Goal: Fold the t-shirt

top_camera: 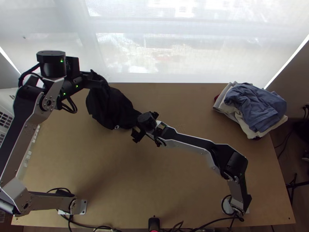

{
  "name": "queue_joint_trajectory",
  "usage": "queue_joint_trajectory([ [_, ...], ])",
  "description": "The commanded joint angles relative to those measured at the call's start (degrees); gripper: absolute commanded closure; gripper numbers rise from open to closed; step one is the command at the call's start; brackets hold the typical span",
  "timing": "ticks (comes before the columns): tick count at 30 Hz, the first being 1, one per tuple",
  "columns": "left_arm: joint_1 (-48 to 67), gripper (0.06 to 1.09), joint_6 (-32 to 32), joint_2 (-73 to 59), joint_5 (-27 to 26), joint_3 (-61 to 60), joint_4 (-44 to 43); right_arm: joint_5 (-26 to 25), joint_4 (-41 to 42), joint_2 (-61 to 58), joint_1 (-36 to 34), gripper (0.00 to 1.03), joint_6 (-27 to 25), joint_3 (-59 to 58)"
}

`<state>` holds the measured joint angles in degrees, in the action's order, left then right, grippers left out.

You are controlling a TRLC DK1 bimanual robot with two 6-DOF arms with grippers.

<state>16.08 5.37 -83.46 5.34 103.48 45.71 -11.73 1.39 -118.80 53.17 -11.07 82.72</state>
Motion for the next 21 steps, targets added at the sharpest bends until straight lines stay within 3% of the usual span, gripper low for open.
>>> queue_joint_trajectory([
  [1,0.3,1.05,0.3,3.8,-0.1,-7.9,-2.2,-0.1,6.8,-6.4,-1.0,0.12,-1.1,3.0],
  [8,0.3,1.05,1.5,3.8,-0.2,-10.3,-4.1,-0.1,5.5,-9.8,-1.9,0.17,-0.9,6.8],
  [11,0.3,1.05,1.4,3.5,-0.2,-10.3,-4.6,-0.1,5.3,-10.0,-2.2,0.49,-1.0,7.5],
  [17,0.2,1.05,1.1,3.3,-0.1,-10.2,-4.8,-0.1,5.4,-10.0,-2.0,1.00,-3.0,7.7],
  [21,0.1,1.05,1.1,3.7,-0.2,-10.2,-5.1,-0.1,4.3,-8.6,-2.0,1.00,-2.9,7.0],
])
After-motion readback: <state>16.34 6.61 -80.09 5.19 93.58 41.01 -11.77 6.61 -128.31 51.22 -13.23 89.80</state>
